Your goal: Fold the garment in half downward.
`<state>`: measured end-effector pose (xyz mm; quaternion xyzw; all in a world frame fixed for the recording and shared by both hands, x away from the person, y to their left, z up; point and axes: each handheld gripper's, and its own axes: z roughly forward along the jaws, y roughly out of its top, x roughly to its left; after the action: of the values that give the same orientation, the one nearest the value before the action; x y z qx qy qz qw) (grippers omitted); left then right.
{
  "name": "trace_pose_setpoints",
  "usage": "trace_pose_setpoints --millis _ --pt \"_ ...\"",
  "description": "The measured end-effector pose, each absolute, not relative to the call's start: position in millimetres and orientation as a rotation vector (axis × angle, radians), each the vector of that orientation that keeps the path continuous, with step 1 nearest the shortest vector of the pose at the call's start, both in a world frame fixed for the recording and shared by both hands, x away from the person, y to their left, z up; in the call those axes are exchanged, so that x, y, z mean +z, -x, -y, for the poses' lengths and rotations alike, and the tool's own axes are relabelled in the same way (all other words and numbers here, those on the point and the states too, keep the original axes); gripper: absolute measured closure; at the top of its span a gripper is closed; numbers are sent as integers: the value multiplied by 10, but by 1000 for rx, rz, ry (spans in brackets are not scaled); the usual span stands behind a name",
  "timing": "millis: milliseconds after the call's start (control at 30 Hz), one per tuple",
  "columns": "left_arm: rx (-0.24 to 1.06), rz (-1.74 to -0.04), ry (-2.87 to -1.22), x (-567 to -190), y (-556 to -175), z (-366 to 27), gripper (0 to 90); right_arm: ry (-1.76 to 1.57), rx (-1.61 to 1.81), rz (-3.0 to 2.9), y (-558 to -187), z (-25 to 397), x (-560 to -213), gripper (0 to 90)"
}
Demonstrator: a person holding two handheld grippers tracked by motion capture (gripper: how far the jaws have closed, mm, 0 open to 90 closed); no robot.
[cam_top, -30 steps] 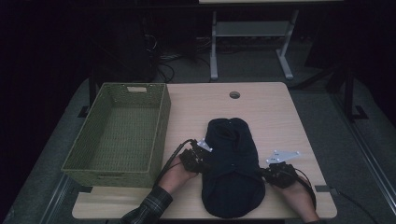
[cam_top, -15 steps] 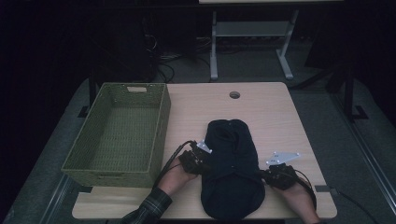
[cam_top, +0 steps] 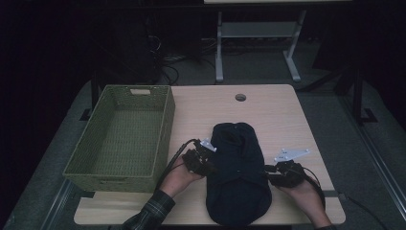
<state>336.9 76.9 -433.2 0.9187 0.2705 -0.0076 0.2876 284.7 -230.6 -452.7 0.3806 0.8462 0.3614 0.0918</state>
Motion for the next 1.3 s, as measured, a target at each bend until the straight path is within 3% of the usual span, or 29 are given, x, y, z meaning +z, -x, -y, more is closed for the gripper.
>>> trace_pose_setpoints --millis 367,933,1300 --pt "35 -744 -2434 -4174 -3589 -815 562 -1123 1080 -2515 -3125 2294 -4380 579" --pt "132 -832 -2342 -3921 -4119 -769 522 -1098 1085 -2489 -3684 2300 -4113 570" --pt "178 -901 -2328 -3920 -4570 -757 497 -1133 1078 -2465 -4104 2278 -4121 569"
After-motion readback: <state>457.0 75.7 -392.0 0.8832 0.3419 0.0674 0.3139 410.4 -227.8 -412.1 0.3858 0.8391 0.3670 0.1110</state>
